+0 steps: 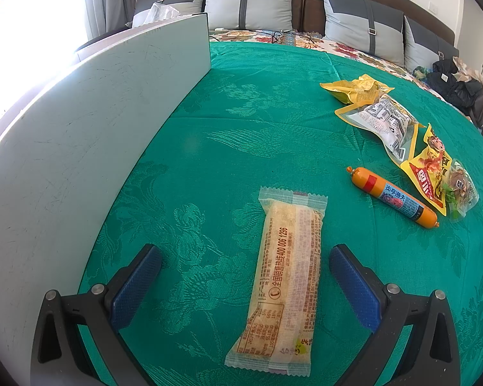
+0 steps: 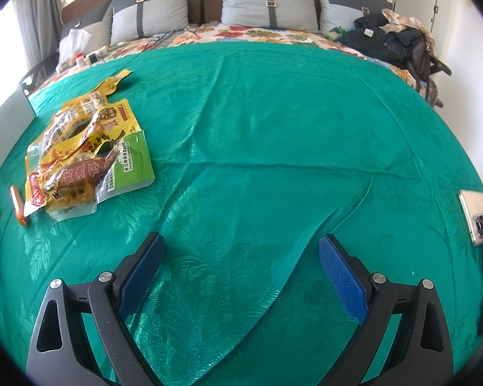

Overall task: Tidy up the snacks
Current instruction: 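Close the left gripper on the bread-stick packet while the right gripper grasps the orange sausage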

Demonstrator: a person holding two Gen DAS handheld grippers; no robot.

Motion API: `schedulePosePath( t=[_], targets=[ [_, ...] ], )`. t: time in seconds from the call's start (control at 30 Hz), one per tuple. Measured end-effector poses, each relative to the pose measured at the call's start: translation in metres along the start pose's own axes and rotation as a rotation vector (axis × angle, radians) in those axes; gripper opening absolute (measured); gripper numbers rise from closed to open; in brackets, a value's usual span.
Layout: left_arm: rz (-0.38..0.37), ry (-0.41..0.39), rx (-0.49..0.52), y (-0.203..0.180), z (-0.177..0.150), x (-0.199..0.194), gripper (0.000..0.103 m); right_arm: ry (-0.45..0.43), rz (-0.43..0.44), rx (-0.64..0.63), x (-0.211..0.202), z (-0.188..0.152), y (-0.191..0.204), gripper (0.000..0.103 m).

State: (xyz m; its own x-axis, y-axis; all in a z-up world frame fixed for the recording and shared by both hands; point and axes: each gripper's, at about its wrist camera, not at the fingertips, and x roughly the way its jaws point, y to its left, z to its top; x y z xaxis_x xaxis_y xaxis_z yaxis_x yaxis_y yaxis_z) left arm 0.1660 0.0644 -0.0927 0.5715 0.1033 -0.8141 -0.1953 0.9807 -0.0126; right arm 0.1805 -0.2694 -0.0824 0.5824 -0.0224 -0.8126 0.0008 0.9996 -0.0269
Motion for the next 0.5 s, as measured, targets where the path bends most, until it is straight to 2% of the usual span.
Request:
schedulePosePath(
  t=[0.17, 0.27, 0.37, 0.4, 0.43, 0.47, 0.5],
  targets=[
    [0.0, 0.0, 0.0, 0.0, 0.0, 0.0, 0.103, -0.019, 0.028, 0.001, -0.003, 0.0, -0.001, 0.096],
    [-0.002, 0.003, 0.004, 0.0, 0.0, 0.0, 0.103, -0.157, 0.095, -0.024, -0.027, 0.0, 0.004, 0.095],
    [-0.03, 0.056, 0.03, 0.001, 0.003, -0.001, 0.101, -0.247, 0.232, -0.118, -0.052, 0.001, 0.026, 0.095],
    [-0.035, 0.059, 0.04, 0.0, 0.002, -0.005, 0.093, -0.249, 0.277, -0.142, -0.058, 0.0, 0.035, 0.095],
    [-0.043, 0.055, 0.054, -0.001, 0.001, -0.009, 0.08, -0.238, 0.315, -0.168, -0.06, 0.002, 0.046, 0.095],
    [-0.054, 0.053, 0.071, -0.003, 0.0, -0.012, 0.074, -0.219, 0.345, -0.202, -0.061, 0.005, 0.061, 0.095],
    [-0.067, 0.053, 0.091, -0.006, -0.001, -0.015, 0.058, -0.198, 0.371, -0.241, -0.062, 0.009, 0.077, 0.095]
  ],
)
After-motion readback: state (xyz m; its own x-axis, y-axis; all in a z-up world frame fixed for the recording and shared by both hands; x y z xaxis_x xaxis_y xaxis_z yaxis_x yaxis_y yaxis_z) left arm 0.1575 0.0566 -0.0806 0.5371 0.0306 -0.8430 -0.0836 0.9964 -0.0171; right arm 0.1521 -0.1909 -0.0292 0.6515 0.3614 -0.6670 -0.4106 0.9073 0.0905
